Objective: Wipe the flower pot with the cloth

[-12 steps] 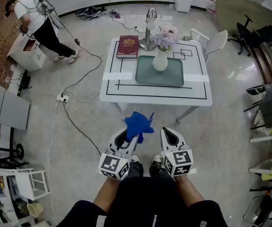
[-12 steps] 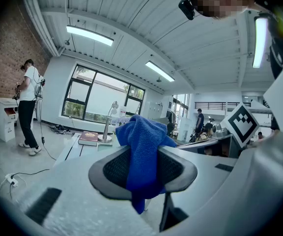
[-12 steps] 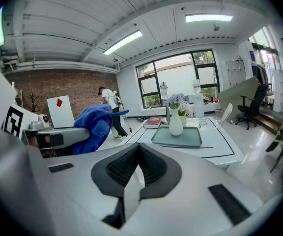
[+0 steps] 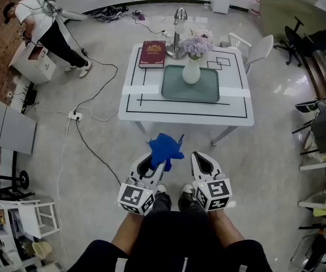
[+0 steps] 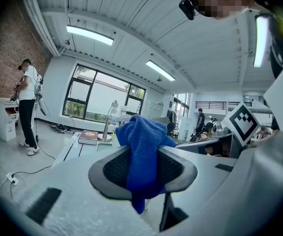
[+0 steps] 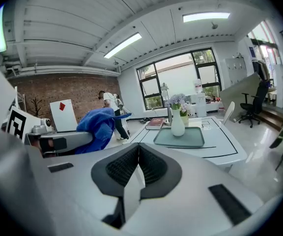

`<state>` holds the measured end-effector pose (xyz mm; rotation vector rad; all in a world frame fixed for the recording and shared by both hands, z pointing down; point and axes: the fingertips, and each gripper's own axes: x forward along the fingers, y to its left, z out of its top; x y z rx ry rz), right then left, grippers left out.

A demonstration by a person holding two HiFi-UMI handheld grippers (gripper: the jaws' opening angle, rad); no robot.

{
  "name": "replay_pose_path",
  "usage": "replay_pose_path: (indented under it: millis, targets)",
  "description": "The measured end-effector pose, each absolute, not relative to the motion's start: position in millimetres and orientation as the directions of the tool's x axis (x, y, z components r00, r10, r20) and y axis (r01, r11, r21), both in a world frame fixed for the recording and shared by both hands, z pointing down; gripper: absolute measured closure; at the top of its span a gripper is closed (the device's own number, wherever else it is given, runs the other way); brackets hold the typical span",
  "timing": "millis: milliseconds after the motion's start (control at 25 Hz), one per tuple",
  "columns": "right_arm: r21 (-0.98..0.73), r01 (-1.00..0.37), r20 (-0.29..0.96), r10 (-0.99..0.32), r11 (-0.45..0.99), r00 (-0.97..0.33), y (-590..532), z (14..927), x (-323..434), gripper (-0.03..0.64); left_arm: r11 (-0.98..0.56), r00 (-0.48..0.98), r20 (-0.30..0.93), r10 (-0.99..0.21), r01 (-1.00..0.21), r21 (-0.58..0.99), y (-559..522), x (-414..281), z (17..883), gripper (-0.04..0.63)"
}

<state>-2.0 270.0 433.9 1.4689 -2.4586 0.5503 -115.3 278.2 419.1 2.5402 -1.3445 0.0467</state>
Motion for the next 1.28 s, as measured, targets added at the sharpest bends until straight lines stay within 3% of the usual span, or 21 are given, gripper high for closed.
replay_pose_path:
  millis: [640, 1280]
  targets:
    - [-0.254, -0.858, 0.376, -0.772, 0.446, -0.512, 257, 439, 88, 0.609, -0.493, 0.53, 0.171, -0.831, -0.843, 0.214, 261, -44, 421, 0.459]
    - [-0.262, -0.861, 0.429, -0.746, 0.436, -0.509, 116, 463, 59, 0.609, -0.475, 0.529, 0.22, -0.82, -0.842, 0.256, 120, -69, 457, 0.459]
